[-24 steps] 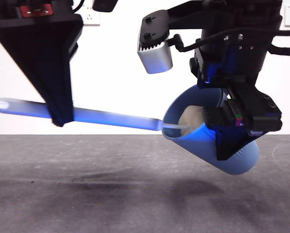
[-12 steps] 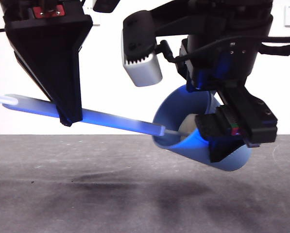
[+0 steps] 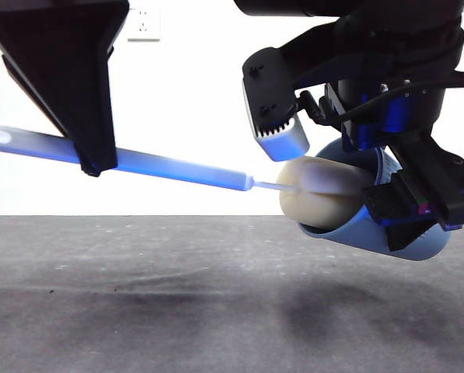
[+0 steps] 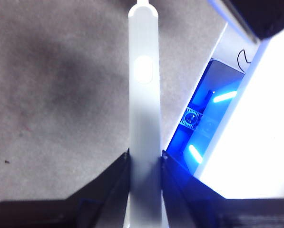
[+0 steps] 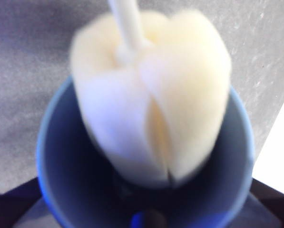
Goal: Pick up the cup brush,pick up the cup,insert the brush into the cup,clean the cup,put the cup brush back,put the cup back to the fixed position on the table
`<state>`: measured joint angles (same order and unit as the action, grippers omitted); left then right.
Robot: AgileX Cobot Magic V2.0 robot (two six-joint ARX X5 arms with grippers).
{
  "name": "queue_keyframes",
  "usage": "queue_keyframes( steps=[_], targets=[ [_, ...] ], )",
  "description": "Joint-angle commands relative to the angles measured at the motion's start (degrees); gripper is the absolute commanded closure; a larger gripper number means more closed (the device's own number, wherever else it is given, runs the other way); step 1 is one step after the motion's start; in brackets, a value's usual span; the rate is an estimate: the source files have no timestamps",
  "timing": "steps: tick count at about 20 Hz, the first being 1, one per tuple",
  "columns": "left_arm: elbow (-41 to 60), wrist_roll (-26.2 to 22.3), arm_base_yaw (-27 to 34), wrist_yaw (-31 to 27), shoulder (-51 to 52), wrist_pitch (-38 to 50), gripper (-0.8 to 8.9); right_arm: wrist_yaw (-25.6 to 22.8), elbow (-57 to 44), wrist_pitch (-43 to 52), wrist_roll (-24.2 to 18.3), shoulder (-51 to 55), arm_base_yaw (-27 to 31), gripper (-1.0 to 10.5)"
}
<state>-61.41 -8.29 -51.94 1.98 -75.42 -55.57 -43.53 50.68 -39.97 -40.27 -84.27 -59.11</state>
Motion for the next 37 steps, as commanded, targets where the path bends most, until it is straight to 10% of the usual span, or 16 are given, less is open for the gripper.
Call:
queue_keyframes(
  steps=[1, 14, 31, 37],
  targets=[
    [0.1, 1.2, -0.1, 1.2, -0.5, 1.8, 8.22, -0.1, 0.1, 0.7, 0.7, -0.3, -0.6, 9.6],
    [0.1, 6.8, -0.8, 7.4, -2.9, 7.0, 8.22, -0.3, 0.1, 1.8, 2.5, -0.3, -6.2, 9.6],
    [0.1, 9.1, 0.2, -5.0, 12.5, -6.9, 8.22, -3.2, 0.1, -2.5, 8.3, 8.9, 3.6, 9.6],
    [0.3, 16.7, 5.8, -14.1, 15.3, -2.6, 8.22, 3.0, 0.2, 0.3, 21.5, 16.0, 10.1, 9.6]
  ],
)
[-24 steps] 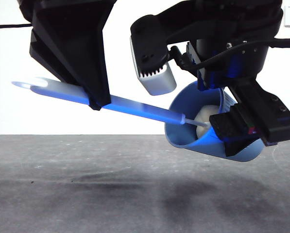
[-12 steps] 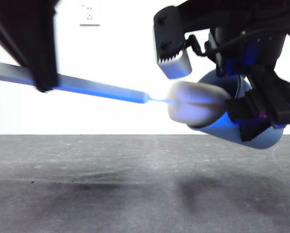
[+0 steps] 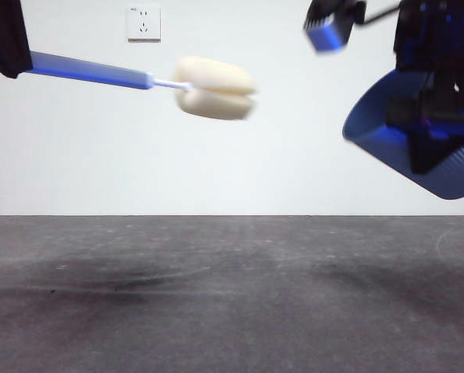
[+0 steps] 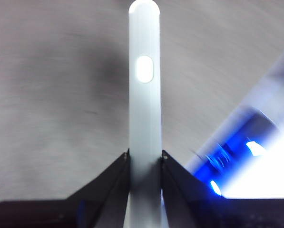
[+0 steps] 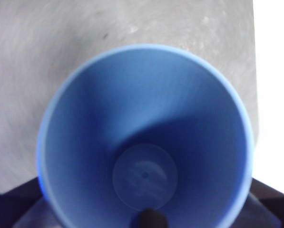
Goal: Pick up the cup brush,pick up the cup,insert the brush into the cup,clean the cup,put the cup brush back,put the cup back to the fixed position on the table
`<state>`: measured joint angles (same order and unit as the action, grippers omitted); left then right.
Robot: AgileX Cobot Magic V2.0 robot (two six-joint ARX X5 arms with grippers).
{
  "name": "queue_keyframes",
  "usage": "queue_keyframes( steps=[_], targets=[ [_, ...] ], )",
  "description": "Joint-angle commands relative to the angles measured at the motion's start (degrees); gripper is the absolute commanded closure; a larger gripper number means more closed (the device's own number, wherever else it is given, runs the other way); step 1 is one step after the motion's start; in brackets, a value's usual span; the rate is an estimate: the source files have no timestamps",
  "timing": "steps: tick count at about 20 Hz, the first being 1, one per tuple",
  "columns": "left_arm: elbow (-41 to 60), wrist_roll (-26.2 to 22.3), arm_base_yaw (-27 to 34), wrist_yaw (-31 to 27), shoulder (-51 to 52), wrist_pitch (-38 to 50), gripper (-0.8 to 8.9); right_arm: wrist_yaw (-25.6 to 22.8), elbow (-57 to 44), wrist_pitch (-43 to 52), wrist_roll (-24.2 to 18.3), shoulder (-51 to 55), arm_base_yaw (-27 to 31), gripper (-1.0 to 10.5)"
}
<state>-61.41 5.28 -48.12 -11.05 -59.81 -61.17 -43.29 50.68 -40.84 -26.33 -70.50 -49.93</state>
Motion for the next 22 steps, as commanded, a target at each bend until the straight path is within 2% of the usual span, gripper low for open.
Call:
queue_keyframes(
  steps=[1, 6, 9, 13, 17, 22],
  targets=[
    [0.6, 4.3, 4.2, -0.9, -1.1, 5.6, 8.22, 5.0, 0.2, 2.4, 10.8, 4.1, 1.8, 9.6],
    [3.7, 10.9, 12.2, -0.4, -9.3, 19.4, 8.22, 19.1, 0.2, 9.5, 24.3, 13.0, 6.1, 9.6],
    [3.9, 13.7, 13.4, -0.5, -16.4, 26.6, 8.22, 24.8, 0.2, 14.6, 28.9, 15.9, 7.2, 9.6],
    [3.9, 19.0, 13.4, -0.6, -26.4, 33.8, 8.22, 26.8, 0.2, 18.5, 31.6, 16.6, 7.2, 9.6],
    [3.9, 20.7, 13.4, -0.6, -34.6, 37.6, 8.22, 26.7, 0.2, 18.9, 32.1, 16.6, 7.2, 9.6],
    [3.9, 22.0, 13.4, -0.8, -39.5, 42.7, 8.22, 26.7, 0.2, 18.9, 33.8, 16.5, 7.2, 9.6]
  ],
)
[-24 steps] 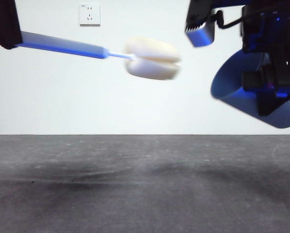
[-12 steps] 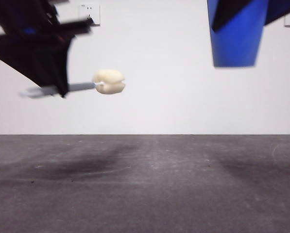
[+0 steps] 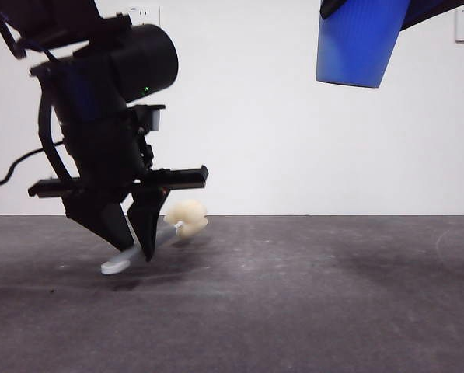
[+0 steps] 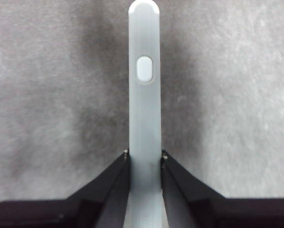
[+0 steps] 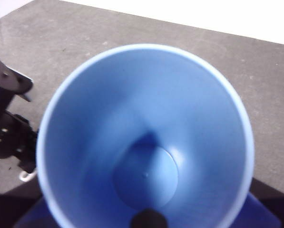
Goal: Pick up the cup brush,pick up the cup,insert the brush into the cup,clean the cup,put the cup brush back,put the cup back to the fixed position on the table
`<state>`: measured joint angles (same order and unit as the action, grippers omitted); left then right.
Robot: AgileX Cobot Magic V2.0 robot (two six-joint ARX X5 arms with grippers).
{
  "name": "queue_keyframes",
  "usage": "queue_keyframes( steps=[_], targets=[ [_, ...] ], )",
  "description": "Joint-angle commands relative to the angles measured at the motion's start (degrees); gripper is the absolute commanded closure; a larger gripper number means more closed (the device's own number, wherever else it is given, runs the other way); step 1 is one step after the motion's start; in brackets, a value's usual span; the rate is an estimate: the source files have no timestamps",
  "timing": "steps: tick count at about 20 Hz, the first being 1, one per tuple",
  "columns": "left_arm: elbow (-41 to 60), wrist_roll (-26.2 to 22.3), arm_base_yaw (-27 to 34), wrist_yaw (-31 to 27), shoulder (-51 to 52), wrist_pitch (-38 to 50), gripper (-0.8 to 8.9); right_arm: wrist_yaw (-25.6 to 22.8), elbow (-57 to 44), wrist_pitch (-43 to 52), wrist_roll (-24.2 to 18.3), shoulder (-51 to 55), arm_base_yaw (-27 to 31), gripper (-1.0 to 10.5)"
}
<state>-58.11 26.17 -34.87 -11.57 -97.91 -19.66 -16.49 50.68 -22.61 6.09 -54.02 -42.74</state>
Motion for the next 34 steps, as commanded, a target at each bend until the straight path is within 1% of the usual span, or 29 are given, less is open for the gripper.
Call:
queue_keyframes(
  steps=[1, 6, 7, 8, 10, 11, 12, 16, 18, 21, 23, 25, 26, 28, 30, 34],
  targets=[
    [0.6, 1.3, 0.1, -0.3, -2.3, 1.7, 8.22, -0.1, 0.2, 0.7, 1.6, 0.1, 0.0, 9.6],
    [0.6, 4.0, 0.1, -0.3, -3.6, 2.3, 8.21, -0.1, 0.2, 0.7, 1.6, 0.0, 0.0, 9.6],
    [0.6, 4.2, 0.1, -0.1, -3.6, 2.6, 8.03, -0.1, 0.2, 0.7, 1.6, 0.0, 0.0, 9.6],
    [0.6, 4.3, 0.1, 0.1, -3.6, 2.6, 7.65, -0.1, 0.2, 0.7, 1.6, 0.0, 0.0, 9.6],
    [0.6, 4.3, 0.1, 1.1, -3.6, 2.2, 5.35, -0.1, 0.2, 0.7, 1.6, -0.5, 0.0, 9.6],
    [0.5, 4.3, 0.1, 1.6, -3.6, 2.1, 4.55, -0.1, 0.2, 0.8, 1.6, -1.0, 0.0, 9.6],
    [0.5, 4.2, 0.1, 1.9, -3.6, 2.0, 4.32, -0.1, 0.2, 1.2, 1.6, -1.8, 0.0, 9.6],
    [0.5, 3.6, 0.5, 5.5, -2.3, 1.3, 4.33, 0.1, -0.1, 4.3, 0.8, -7.2, 1.2, 9.6],
    [0.5, 2.0, 0.5, 6.0, 0.0, 1.3, 4.33, 0.6, -0.1, 7.0, 0.4, -10.4, 2.8, 9.6],
    [0.5, -0.6, 0.5, 6.3, 5.7, 0.0, 4.33, 7.0, -0.7, 12.0, 0.5, -15.4, 7.7, 9.6],
    [0.5, -2.2, 0.5, 9.3, 10.7, -0.8, 4.33, 8.2, -1.5, 14.4, 0.1, -19.0, 10.3, 9.6],
    [0.5, -3.1, 0.5, 12.1, 16.7, -1.9, 4.33, 10.1, -2.5, 16.3, -1.1, -22.7, 12.5, 9.6],
    [0.5, -4.2, 0.4, 12.1, 19.7, -2.3, 4.34, 10.7, -3.5, 18.2, -1.2, -24.2, 13.4, 9.6],
    [0.5, -5.5, 0.3, 12.1, 25.8, -4.1, 4.35, 10.6, -4.9, 21.3, -1.9, -27.4, 13.5, 9.6],
    [0.5, -5.7, 0.3, 12.1, 31.2, -6.4, 4.35, 10.6, -4.9, 22.9, -4.4, -30.1, 13.5, 9.6],
    [0.5, -7.0, 0.3, 12.1, 39.7, -12.8, 4.35, 10.5, -4.9, 27.8, -6.1, -34.5, 13.9, 9.6]
  ],
)
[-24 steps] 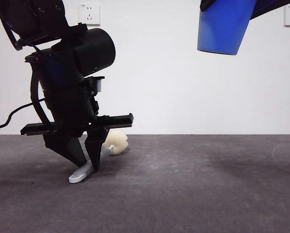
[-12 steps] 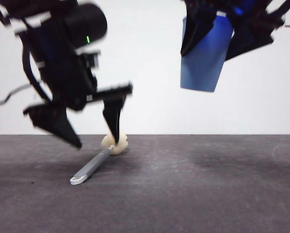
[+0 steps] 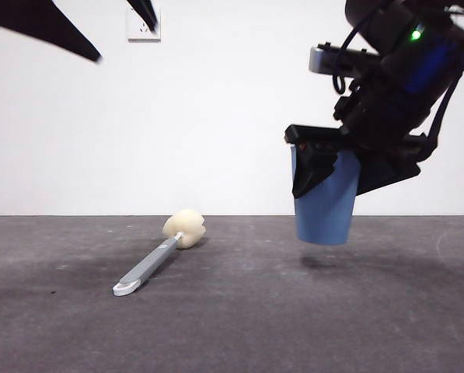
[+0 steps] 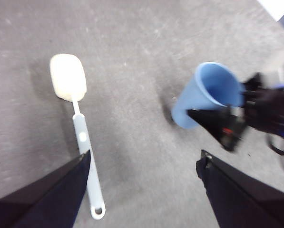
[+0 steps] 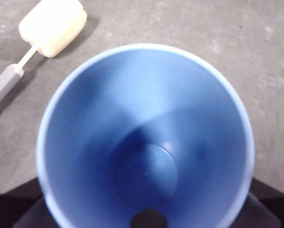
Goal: Pick up the cup brush,pick up the cup,insert the brush into the cup,clean the cup,put the cup brush back,put the cup back to the fixed position on the table
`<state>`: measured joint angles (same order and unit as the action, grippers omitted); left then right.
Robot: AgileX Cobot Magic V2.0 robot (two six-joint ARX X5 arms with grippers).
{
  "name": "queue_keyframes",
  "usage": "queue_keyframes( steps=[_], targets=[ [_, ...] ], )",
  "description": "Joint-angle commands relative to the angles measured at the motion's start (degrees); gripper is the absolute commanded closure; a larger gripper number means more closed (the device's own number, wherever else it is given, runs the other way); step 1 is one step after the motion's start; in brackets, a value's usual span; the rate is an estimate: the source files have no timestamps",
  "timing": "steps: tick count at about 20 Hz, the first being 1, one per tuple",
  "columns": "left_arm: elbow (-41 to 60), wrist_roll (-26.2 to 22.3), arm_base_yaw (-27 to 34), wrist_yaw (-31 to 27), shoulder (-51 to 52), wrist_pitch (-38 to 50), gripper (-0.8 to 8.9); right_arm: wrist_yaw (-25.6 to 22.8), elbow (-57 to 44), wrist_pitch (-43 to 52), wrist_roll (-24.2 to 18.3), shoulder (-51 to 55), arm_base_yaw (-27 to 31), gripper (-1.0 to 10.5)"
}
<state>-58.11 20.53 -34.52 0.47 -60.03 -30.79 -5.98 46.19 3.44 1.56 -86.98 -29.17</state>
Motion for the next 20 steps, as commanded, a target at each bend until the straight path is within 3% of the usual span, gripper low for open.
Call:
queue_keyframes(
  steps=[1, 10, 12, 15, 17, 20],
  targets=[
    [0.5, -1.3, 0.0, 0.0, 3.5, -3.3, 4.35, 0.1, -0.4, 2.6, -1.5, -2.5, 0.7, 9.6],
    [0.5, -1.3, 0.0, -0.2, 7.7, -7.2, 4.36, 0.0, -0.4, 3.9, -2.1, -6.4, 1.0, 9.6],
    [0.5, -1.3, 0.0, -0.2, 7.7, -7.3, 4.36, 0.0, -0.4, 2.5, -2.1, -6.6, 1.0, 8.8],
    [0.5, -1.3, 0.0, -0.2, 7.7, -7.6, 4.35, 0.0, -0.4, 1.0, -2.1, -6.7, 1.0, 6.3],
    [0.5, -1.3, 0.0, -0.2, 7.7, -7.9, 4.35, 0.0, -0.4, 1.1, -1.6, -6.7, 1.0, 5.3],
    [0.5, -1.3, 0.0, -0.2, 7.7, -8.8, 4.36, -0.1, -0.4, 1.7, -2.2, -6.6, 1.0, 5.3]
  ],
)
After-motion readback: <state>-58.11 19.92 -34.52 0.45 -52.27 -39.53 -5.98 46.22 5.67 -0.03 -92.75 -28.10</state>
